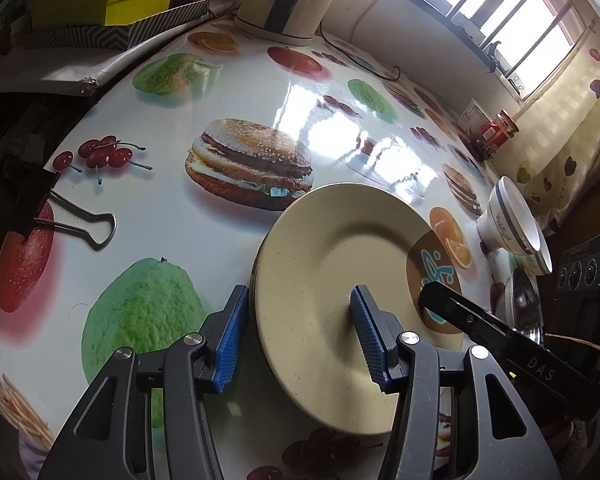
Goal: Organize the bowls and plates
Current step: 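Open both tools and pull them back from the plate stack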
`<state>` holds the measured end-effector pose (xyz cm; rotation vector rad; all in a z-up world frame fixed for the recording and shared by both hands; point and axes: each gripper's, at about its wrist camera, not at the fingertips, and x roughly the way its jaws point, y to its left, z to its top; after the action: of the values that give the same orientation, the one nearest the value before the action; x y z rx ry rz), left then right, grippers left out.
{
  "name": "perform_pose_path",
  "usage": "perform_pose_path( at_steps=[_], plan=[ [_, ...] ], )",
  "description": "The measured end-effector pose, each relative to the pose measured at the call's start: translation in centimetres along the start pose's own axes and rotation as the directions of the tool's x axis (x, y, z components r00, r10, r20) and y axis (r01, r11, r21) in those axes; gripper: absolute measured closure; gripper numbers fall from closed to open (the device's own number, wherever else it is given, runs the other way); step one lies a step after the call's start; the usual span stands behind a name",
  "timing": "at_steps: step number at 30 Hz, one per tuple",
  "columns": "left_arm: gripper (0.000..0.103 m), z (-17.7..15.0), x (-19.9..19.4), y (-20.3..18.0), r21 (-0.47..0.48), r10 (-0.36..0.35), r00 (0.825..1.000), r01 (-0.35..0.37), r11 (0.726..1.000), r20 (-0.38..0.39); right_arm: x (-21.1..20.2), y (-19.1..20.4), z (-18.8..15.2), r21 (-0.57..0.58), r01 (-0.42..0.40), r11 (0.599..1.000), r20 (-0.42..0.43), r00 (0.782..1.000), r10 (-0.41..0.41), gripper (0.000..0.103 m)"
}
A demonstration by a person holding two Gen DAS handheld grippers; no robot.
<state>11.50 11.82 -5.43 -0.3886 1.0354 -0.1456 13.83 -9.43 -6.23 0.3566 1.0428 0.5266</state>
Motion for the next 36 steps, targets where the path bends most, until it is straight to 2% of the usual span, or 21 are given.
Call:
perform_pose_path(
  at_steps=[8, 36],
  plan=[
    [0.05, 2.1, 1.4, -0.6, 0.01, 0.0, 1.0, 0.0, 1.0, -0.014, 0.3, -0.5, 1.1, 0.023, 0.016, 1.0, 0.009, 1.0, -0.016, 0.066],
    [0.05, 10.1, 6.7, -3.2, 0.075, -0.012, 0.999, 0.015, 0.997, -0.042, 2.7, -4.0, 8.4, 0.155, 0.074, 0.985, 0.049, 0.995, -0.082, 0.067]
  ],
)
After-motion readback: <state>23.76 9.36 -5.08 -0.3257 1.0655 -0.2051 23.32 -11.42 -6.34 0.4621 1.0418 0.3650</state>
